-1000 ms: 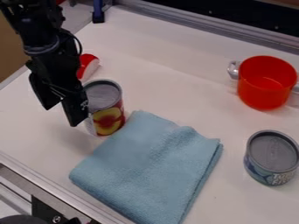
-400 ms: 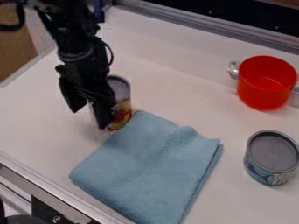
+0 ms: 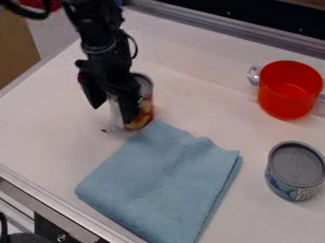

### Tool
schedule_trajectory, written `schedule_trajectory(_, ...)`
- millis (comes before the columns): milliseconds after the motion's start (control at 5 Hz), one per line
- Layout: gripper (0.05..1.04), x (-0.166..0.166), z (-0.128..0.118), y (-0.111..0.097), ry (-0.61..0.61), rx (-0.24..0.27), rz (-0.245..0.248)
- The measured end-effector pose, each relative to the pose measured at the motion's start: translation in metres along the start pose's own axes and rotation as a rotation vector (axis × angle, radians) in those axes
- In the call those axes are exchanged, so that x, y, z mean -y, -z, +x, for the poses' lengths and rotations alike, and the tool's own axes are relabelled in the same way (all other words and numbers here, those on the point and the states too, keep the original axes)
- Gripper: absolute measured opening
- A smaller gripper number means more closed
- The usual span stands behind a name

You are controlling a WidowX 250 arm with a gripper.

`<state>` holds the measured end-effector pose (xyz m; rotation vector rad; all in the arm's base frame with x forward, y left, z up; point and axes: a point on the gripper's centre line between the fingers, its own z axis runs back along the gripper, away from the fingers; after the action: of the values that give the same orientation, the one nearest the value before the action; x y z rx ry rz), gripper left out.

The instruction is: Move the can to the upper middle end of the table

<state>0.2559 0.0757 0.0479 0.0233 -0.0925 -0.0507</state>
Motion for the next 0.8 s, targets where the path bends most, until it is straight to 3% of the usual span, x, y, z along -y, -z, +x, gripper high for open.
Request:
schedule_trajectory(400, 0.999, -0.004, 0.041, 0.003, -0.053, 0.025, -0.004)
schedule_trajectory(600, 0.999, 0.003, 0.059, 0.008, -0.022, 0.059, -0.006)
schedule_trajectory(800, 0.999, 0.015, 0.075, 0.011, 0.019, 0.087, -0.038)
